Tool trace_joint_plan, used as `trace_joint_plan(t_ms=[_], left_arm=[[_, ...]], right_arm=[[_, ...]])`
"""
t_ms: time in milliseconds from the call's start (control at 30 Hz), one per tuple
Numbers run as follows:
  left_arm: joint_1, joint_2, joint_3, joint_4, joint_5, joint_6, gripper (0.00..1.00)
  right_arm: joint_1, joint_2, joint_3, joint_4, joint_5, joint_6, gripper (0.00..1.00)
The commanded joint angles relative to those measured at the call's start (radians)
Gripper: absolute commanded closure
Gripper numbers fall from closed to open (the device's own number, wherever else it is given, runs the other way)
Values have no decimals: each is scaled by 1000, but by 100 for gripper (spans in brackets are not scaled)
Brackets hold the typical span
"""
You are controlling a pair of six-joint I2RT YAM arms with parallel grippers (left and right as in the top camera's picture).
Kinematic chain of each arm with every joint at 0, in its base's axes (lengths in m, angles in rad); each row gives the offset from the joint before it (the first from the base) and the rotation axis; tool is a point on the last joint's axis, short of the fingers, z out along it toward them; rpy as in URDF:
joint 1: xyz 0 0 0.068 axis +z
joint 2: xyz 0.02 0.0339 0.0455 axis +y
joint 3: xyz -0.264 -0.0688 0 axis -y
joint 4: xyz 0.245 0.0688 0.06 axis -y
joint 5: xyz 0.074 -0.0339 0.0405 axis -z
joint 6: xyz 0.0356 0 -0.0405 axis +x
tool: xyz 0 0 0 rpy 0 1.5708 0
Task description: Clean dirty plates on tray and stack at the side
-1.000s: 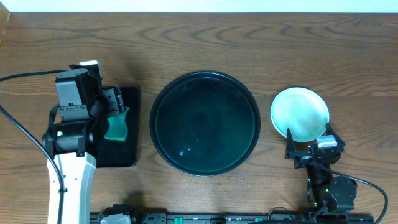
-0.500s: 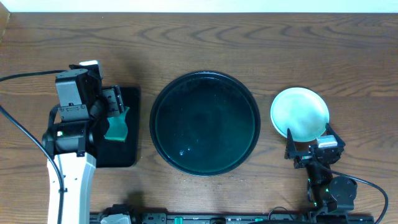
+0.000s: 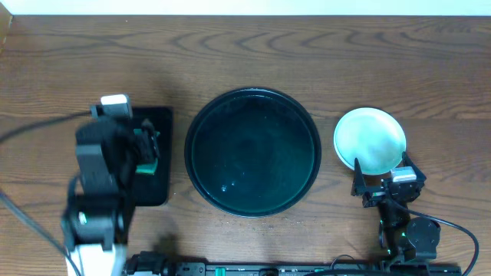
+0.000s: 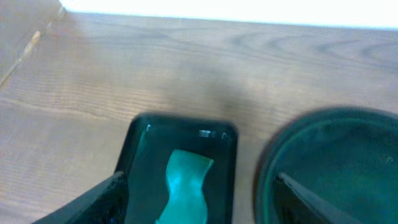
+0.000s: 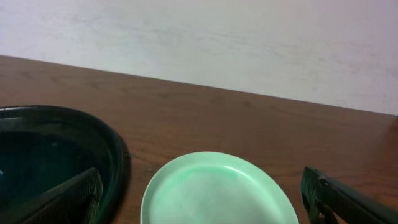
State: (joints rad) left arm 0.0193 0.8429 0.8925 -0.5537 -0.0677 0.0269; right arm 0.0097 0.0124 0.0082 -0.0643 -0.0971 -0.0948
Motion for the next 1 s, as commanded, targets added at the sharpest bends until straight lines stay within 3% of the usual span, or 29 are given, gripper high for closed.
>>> trace_joint_plan(t_ms=[0, 133, 267, 567, 967], left_arm=[[-31, -193, -195, 163, -19, 6, 26], [-31, -428, -428, 372, -19, 7, 26], [-31, -598, -602, 480, -19, 7, 26], [-31, -792, -825, 522, -20, 26, 26], [-31, -842, -867, 510, -23, 79, 26]], right_arm=[[11, -6, -3, -3, 7, 12, 1], [11, -6, -3, -3, 7, 12, 1], [11, -6, -3, -3, 7, 12, 1], [11, -6, -3, -3, 6, 12, 1], [11, -6, -3, -3, 7, 12, 1]])
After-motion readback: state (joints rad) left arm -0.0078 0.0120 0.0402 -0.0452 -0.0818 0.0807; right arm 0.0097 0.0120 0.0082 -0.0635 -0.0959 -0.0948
